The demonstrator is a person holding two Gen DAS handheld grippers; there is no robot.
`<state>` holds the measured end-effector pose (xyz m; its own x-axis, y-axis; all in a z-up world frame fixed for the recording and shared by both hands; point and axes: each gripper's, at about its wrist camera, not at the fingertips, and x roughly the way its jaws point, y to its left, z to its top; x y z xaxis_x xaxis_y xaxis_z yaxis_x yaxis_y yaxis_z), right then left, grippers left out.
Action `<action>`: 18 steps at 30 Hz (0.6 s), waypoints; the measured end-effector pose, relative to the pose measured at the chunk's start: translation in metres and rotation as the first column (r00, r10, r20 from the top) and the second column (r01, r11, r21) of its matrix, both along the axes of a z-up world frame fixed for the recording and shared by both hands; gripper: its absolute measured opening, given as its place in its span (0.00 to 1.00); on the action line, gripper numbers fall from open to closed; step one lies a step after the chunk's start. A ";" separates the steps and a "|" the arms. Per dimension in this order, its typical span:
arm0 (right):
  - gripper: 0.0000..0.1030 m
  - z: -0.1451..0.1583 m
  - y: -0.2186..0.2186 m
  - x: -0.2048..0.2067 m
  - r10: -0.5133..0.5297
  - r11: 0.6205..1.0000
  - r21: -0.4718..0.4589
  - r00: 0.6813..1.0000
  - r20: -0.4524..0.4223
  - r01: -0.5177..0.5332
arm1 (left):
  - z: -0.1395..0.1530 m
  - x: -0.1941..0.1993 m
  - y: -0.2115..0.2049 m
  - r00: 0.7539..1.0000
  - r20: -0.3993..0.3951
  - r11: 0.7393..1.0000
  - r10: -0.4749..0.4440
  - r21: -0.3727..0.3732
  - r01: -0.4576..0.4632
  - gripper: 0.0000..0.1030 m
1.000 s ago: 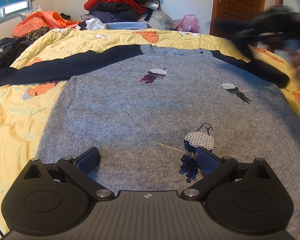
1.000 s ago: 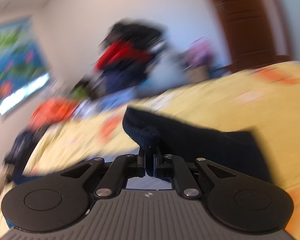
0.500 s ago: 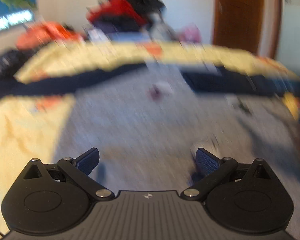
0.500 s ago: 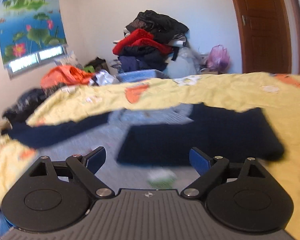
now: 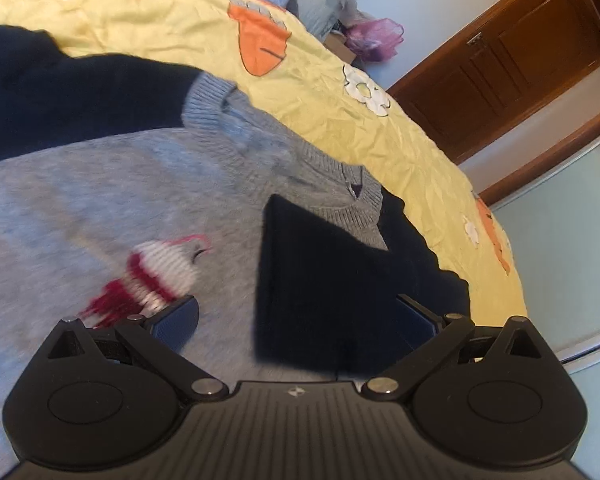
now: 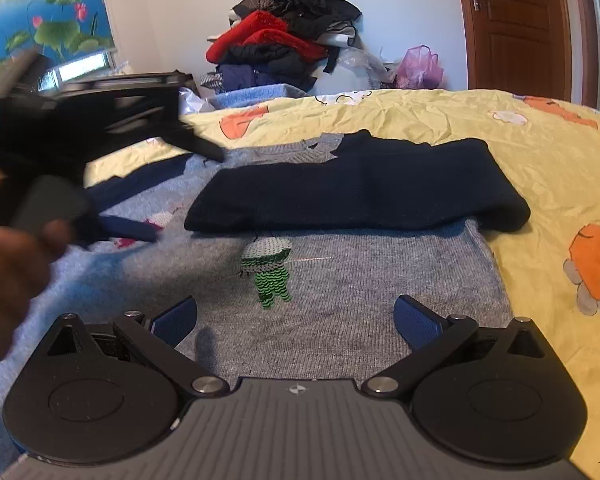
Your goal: Fold small clothes
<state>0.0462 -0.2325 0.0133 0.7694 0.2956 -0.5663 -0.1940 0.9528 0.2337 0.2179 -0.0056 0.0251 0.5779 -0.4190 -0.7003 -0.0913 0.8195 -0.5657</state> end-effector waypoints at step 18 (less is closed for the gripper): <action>1.00 0.002 -0.003 0.001 0.000 0.999 0.046 1.000 0.002 0.000 | 0.042 -0.022 0.003 0.977 0.202 0.900 -0.072 0.434 -0.024 0.06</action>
<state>0.0476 -0.2360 0.0151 0.7702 0.3213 -0.5509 -0.1946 0.9410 0.2767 0.1959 -0.0024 0.0667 0.7234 -0.1183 -0.6802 0.0118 0.9872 -0.1592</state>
